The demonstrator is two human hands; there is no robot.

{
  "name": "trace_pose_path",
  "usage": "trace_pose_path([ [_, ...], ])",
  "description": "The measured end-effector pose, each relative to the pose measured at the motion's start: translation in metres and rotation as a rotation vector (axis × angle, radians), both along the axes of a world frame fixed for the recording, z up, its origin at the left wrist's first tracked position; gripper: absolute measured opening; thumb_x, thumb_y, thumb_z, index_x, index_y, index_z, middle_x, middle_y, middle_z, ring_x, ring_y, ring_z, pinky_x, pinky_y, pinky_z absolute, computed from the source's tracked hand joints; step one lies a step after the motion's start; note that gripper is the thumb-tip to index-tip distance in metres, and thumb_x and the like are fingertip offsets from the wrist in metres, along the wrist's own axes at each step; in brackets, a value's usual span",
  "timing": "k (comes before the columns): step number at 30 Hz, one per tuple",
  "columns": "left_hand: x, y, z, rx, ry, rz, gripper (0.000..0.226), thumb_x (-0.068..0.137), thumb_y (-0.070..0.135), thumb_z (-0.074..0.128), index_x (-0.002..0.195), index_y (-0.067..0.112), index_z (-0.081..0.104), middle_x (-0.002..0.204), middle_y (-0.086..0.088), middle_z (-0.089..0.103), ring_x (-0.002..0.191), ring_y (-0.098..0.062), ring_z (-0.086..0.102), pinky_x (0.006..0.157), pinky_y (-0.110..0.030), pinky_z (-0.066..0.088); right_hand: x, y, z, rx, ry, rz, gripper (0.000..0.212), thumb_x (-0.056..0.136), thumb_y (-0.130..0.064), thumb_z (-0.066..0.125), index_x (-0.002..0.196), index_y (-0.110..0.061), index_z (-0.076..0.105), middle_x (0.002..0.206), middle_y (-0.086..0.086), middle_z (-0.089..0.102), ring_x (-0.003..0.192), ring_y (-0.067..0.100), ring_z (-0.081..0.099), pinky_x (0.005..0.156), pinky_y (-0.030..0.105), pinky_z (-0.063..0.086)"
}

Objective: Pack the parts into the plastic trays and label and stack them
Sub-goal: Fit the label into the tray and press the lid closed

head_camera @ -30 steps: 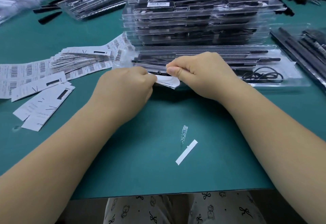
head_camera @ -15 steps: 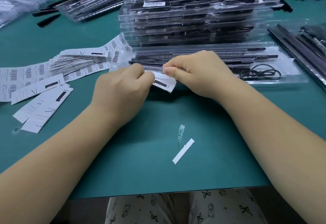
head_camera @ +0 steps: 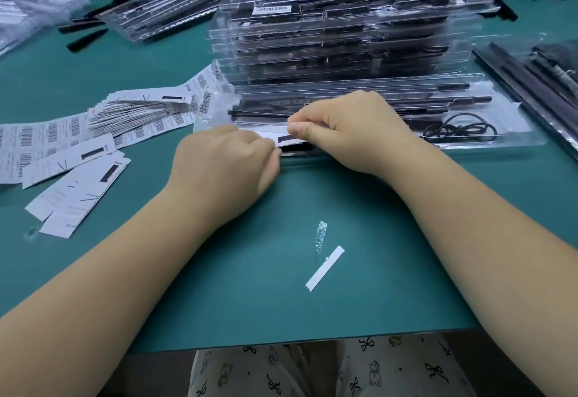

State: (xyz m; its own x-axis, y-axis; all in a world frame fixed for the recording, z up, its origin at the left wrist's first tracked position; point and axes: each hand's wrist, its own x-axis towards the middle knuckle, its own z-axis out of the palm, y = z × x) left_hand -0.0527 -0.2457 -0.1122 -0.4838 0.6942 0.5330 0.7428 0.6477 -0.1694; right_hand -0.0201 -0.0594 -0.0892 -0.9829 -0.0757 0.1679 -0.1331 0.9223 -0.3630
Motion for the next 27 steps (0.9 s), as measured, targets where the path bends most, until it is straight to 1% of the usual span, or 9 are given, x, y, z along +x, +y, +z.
trace_pose_path([
  [3, 0.006, 0.000, 0.002, -0.050, -0.058, -0.001, 0.044, 0.087, 0.036, 0.039, 0.063, 0.010, 0.065, 0.054, -0.003, 0.058, 0.054, -0.027, 0.058, 0.047, -0.020, 0.026, 0.000, 0.001, -0.001, -0.019, 0.006, -0.008, 0.030, 0.092, -0.052, 0.047, 0.111, -0.040, 0.067, 0.107, -0.012, 0.070, 0.106, 0.013, 0.059, 0.090, 0.032, 0.042],
  [8, 0.000, -0.007, 0.007, 0.195, -0.088, -0.129, 0.026, 0.086, 0.020, 0.055, 0.071, 0.008, 0.073, 0.061, -0.006, 0.067, 0.052, -0.027, 0.061, 0.046, -0.036, 0.050, -0.002, 0.002, -0.004, 0.025, 0.014, -0.014, 0.034, 0.087, -0.059, 0.048, 0.109, -0.041, 0.067, 0.112, -0.013, 0.068, 0.111, 0.013, 0.057, 0.091, 0.030, 0.042],
  [10, -0.006, -0.013, 0.014, 0.392, -0.200, -0.156, 0.011, 0.082, 0.016, 0.064, 0.078, 0.014, 0.073, 0.065, 0.006, 0.067, 0.057, -0.012, 0.061, 0.056, -0.030, 0.053, -0.003, 0.003, -0.004, 0.051, 0.013, -0.004, 0.036, 0.086, -0.059, 0.050, 0.108, -0.038, 0.068, 0.113, -0.009, 0.069, 0.114, 0.016, 0.057, 0.094, 0.035, 0.043],
  [12, -0.017, -0.020, 0.019, 0.522, -0.382, -0.089, 0.007, 0.078, 0.025, 0.071, 0.085, 0.026, 0.070, 0.069, 0.020, 0.063, 0.064, 0.001, 0.056, 0.066, -0.020, 0.049, -0.004, 0.003, -0.004, 0.078, 0.002, -0.002, 0.038, 0.084, -0.061, 0.052, 0.113, -0.040, 0.067, 0.116, -0.010, 0.067, 0.117, 0.016, 0.055, 0.095, 0.037, 0.042],
  [15, -0.036, -0.029, 0.015, 0.366, -0.542, 0.048, 0.028, 0.075, 0.041, 0.076, 0.100, 0.031, 0.069, 0.094, 0.013, 0.064, 0.089, -0.008, 0.056, 0.078, -0.029, 0.046, -0.003, 0.004, -0.004, 0.080, -0.004, -0.008, 0.043, 0.080, -0.064, 0.054, 0.116, -0.042, 0.064, 0.121, -0.012, 0.065, 0.122, 0.014, 0.053, 0.097, 0.036, 0.041],
  [17, -0.039, -0.031, 0.015, 0.292, -0.609, 0.050, 0.030, 0.076, 0.046, 0.071, 0.102, 0.031, 0.070, 0.098, 0.013, 0.063, 0.097, -0.009, 0.054, 0.081, -0.030, 0.042, -0.002, 0.004, -0.004, 0.079, -0.007, -0.008, 0.046, 0.078, -0.065, 0.054, 0.117, -0.042, 0.063, 0.124, -0.014, 0.063, 0.124, 0.012, 0.051, 0.099, 0.036, 0.040],
  [21, -0.040, -0.036, 0.020, 0.259, -0.636, -0.012, 0.032, 0.068, 0.060, 0.062, 0.093, 0.041, 0.067, 0.092, 0.017, 0.062, 0.079, 0.002, 0.054, 0.070, -0.014, 0.039, -0.001, 0.005, -0.004, 0.031, -0.018, -0.024, 0.042, 0.080, -0.063, 0.056, 0.116, -0.043, 0.064, 0.124, -0.016, 0.062, 0.125, 0.009, 0.049, 0.101, 0.033, 0.037],
  [23, -0.041, -0.039, 0.023, 0.265, -0.615, -0.010, 0.034, 0.067, 0.056, 0.067, 0.096, 0.038, 0.069, 0.092, 0.015, 0.060, 0.076, -0.003, 0.053, 0.070, -0.017, 0.039, 0.000, 0.006, -0.003, -0.029, -0.017, -0.035, 0.038, 0.082, -0.061, 0.055, 0.114, -0.043, 0.065, 0.123, -0.018, 0.062, 0.124, 0.006, 0.049, 0.100, 0.029, 0.037],
  [27, -0.041, -0.038, 0.018, 0.223, -0.496, -0.001, 0.032, 0.076, 0.039, 0.075, 0.104, 0.023, 0.071, 0.088, 0.019, 0.055, 0.084, -0.005, 0.044, 0.075, -0.022, 0.031, 0.002, 0.004, -0.001, -0.047, 0.005, -0.030, 0.033, 0.087, -0.056, 0.053, 0.113, -0.041, 0.066, 0.120, -0.018, 0.064, 0.120, 0.006, 0.052, 0.099, 0.029, 0.038],
])
